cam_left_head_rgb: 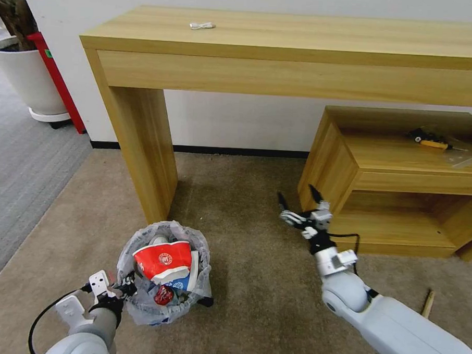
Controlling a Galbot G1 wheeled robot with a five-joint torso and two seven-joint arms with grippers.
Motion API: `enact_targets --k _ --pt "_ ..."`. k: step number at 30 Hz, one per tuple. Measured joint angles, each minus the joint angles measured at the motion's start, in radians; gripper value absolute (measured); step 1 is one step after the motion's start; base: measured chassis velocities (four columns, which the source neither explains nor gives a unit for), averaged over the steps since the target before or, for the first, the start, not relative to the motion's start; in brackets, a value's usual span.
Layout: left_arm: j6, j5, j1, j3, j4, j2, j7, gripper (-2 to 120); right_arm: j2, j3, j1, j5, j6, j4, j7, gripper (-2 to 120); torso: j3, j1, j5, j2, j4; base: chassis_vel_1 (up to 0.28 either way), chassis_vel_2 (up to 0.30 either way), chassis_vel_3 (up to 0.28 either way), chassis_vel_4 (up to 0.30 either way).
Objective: Pick up the trash bin and place the garbage on the floor into it.
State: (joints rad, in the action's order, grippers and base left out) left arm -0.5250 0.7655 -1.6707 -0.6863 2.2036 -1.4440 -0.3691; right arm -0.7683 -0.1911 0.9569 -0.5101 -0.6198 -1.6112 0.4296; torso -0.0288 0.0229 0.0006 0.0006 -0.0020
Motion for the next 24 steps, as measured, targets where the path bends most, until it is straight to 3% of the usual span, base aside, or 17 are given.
enact_targets --k 9,24 --pt "0.001 0.006 0.014 0.012 -0.012 0.013 0.003 0 -0.015 0.203 0.249 0.054 -0.054 -0.007 -0.014 100 0.0 0.0 -0.0001 0.0 -0.0001 0.0 0.0 0.0 0.0" --pt "-0.001 0.041 0.018 -0.013 0.003 0.037 -0.006 0 -0.032 0.234 0.305 0.095 -0.095 -0.014 -0.038 100 0.0 0.0 -0.0003 0.0 0.0002 -0.003 -0.001 0.004 0.001"
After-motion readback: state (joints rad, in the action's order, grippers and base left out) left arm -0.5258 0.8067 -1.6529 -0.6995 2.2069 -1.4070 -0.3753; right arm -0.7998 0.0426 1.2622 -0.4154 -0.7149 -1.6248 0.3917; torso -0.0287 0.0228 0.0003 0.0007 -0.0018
